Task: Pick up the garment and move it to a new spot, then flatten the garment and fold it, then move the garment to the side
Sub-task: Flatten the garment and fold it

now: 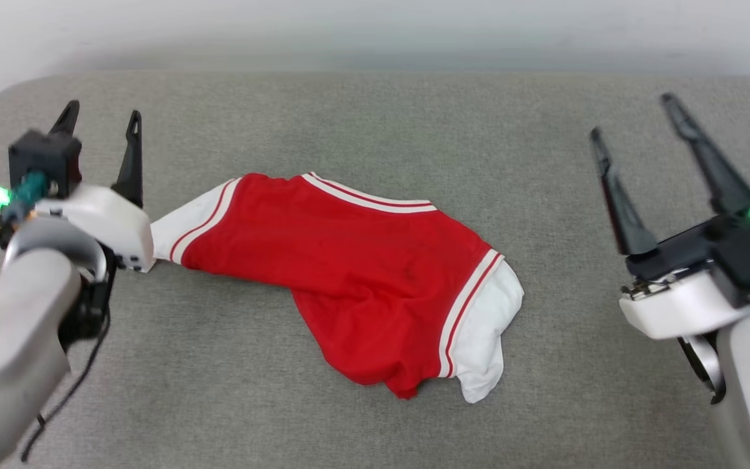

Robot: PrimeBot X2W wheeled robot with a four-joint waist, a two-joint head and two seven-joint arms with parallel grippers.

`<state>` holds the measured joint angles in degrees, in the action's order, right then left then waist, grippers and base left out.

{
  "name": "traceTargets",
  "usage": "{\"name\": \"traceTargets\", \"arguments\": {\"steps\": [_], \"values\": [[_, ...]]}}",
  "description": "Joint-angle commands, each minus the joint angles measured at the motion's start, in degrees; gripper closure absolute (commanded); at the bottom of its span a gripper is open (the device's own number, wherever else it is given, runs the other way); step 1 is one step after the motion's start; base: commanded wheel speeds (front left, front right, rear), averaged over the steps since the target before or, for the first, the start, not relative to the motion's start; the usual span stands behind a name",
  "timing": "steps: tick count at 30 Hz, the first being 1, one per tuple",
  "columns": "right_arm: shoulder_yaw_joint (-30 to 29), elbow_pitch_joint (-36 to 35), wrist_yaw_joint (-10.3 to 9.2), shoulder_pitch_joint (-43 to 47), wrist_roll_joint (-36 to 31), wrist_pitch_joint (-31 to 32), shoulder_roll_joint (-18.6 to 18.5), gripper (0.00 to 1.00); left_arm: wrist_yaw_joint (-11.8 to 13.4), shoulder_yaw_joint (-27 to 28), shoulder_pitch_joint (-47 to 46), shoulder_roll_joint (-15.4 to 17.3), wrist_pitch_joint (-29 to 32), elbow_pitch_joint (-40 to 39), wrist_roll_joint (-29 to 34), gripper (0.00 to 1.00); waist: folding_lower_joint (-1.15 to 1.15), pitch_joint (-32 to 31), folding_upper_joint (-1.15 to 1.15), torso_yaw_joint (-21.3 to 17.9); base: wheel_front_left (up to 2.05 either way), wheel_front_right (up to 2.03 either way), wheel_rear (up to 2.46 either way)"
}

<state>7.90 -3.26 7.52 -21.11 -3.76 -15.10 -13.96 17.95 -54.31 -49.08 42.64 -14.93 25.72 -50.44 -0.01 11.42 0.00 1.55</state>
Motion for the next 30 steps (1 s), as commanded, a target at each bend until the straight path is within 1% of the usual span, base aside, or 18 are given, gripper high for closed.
{"name": "traceTargets", "arguments": {"steps": [1,3,5,6,8,10,12,13,15,17,20,22,25,30], "values": [[3.4,4.3,-0.06,-2.2,1.6,1.6,-3.0,0.0,2.7,4.1,5.3,0.0,-0.2,-4.4,2.9,0.0,0.01,-0.7,0.0,0.7,0.0,0.0,0.0],[8.2,7.4,-0.06,-4.6,4.6,6.1,-6.3,0.0,5.0,8.8,9.7,-0.6,-0.3,-8.8,5.5,0.0,0.01,-1.0,0.0,1.0,0.0,0.0,0.0],[13.0,8.9,-0.07,-6.9,8.6,11.2,-9.8,0.0,7.1,12.5,14.5,-1.5,-0.3,-12.9,8.2,0.0,0.01,-1.2,0.0,1.4,0.0,0.0,0.0],[13.0,8.9,-0.07,-6.9,8.6,11.2,-9.8,0.0,7.1,12.5,14.5,-1.5,-0.3,-12.9,8.2,0.0,0.01,-1.2,0.0,1.4,0.0,0.0,0.0],[18.7,9.7,-0.07,-8.8,13.2,17.5,-13.7,0.0,8.8,16.2,19.1,-2.3,-0.3,-16.1,10.8,0.0,0.01,-1.3,0.0,1.7,0.0,0.0,0.0],[23.9,9.4,-0.07,-10.7,18.5,24.2,-17.4,0.0,9.3,19.6,22.9,-4.0,-0.3,-18.9,13.6,0.0,0.01,-1.2,0.0,2.3,0.0,0.0,0.0],[28.1,8.4,-0.06,-12.3,23.9,30.4,-20.2,0.0,9.6,22.0,26.1,-5.5,-0.3,-20.6,16.9,0.0,0.01,-1.1,0.0,2.9,0.0,0.0,0.0],[30.2,7.9,-0.07,-13.0,26.2,33.5,-21.9,0.0,9.9,23.8,27.5,-7.0,-0.3,-21.7,18.0,0.0,0.01,-0.9,0.0,3.2,0.0,0.0,0.0],[34.2,7.1,-0.07,-14.5,30.8,39.1,-24.5,0.0,9.3,26.8,30.5,-9.3,-0.3,-23.0,20.7,0.0,0.01,-0.6,0.0,3.9,0.0,0.0,0.0],[37.0,6.3,-0.07,-16.1,34.9,43.5,-26.0,0.0,8.6,29.4,32.6,-11.6,-0.3,-24.0,23.3,0.0,0.01,0.0,0.0,4.5,0.0,0.0,0.0],[41.9,6.0,-0.07,-18.4,39.3,49.3,-28.2,0.0,7.3,32.8,35.1,-15.1,-0.3,-24.9,27.2,0.0,0.01,0.9,0.0,5.6,0.0,0.0,0.0],[44.4,6.1,-0.07,-20.1,42.2,51.9,-28.5,0.0,6.5,34.6,36.6,-17.5,-0.3,-25.7,29.8,0.0,0.01,1.6,0.0,6.4,0.0,0.0,0.0],[48.4,6.9,-0.07,-22.2,44.6,54.4,-28.7,0.0,4.9,36.6,38.5,-20.9,-0.3,-26.4,32.9,0.0,0.01,2.6,0.0,7.7,0.0,0.0,0.0],[54.0,12.0,-0.06,-24.5,47.1,54.4,-26.5,0.0,1.9,38.9,40.1,-25.4,-0.3,-26.4,36.7,0.0,0.01,4.1,0.0,9.1,0.0,0.0,0.0]]}}
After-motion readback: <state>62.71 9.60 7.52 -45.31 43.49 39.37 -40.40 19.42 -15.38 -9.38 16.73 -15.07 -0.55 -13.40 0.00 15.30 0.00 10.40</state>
